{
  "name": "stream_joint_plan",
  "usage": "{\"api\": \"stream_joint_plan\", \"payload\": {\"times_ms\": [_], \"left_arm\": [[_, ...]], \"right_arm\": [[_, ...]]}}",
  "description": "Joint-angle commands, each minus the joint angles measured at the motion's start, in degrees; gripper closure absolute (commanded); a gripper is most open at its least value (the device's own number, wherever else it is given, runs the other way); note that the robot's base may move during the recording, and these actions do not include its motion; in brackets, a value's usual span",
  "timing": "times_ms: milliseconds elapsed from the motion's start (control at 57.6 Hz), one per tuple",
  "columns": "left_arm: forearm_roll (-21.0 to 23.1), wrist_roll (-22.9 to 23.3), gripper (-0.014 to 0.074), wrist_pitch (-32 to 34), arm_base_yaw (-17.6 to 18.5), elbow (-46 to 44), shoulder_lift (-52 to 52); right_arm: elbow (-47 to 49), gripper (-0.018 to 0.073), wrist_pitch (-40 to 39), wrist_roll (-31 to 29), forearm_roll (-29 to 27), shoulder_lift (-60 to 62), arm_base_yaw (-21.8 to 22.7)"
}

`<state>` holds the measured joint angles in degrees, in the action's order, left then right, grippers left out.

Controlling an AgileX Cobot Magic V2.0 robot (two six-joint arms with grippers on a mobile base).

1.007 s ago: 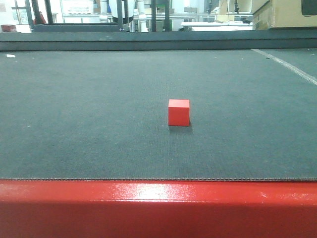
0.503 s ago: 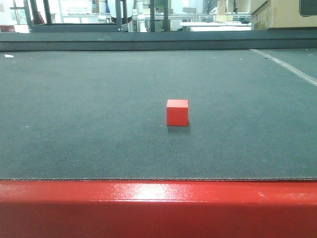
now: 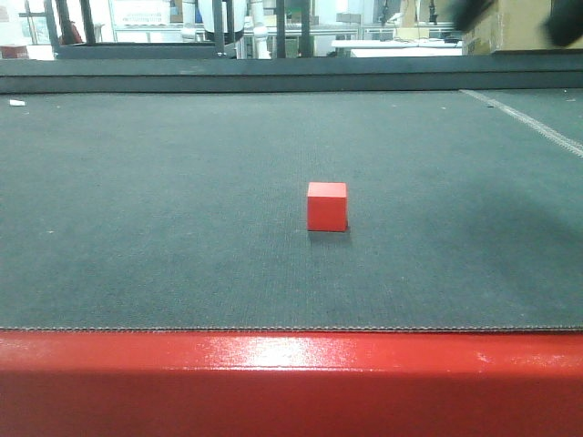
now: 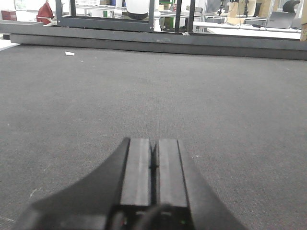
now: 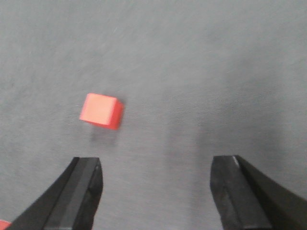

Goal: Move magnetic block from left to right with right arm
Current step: 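Close the right gripper on the red cube and lift it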

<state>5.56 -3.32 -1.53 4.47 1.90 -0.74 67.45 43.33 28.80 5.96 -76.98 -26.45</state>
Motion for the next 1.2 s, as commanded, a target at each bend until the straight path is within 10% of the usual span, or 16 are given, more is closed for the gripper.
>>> {"api": "stream_joint_plan", "payload": {"times_ms": [0, 312, 1181], "left_arm": [[0.3, 0.3, 0.0722, 4.8, 0.1, 0.5, -0.7], [0.3, 0.3, 0.0722, 4.8, 0.1, 0.5, -0.7], [0.3, 0.3, 0.0722, 4.8, 0.1, 0.5, -0.7]], "right_arm": [[6.7, -0.0013, 0.7, 5.8, 4.0, -4.1, -3.0], [20.7, -0.0013, 5.3, 15.4, 7.6, -20.5, -7.6], [30.9, 0.0020, 10.8, 15.7, 8.6, -37.5, -9.0]]}}
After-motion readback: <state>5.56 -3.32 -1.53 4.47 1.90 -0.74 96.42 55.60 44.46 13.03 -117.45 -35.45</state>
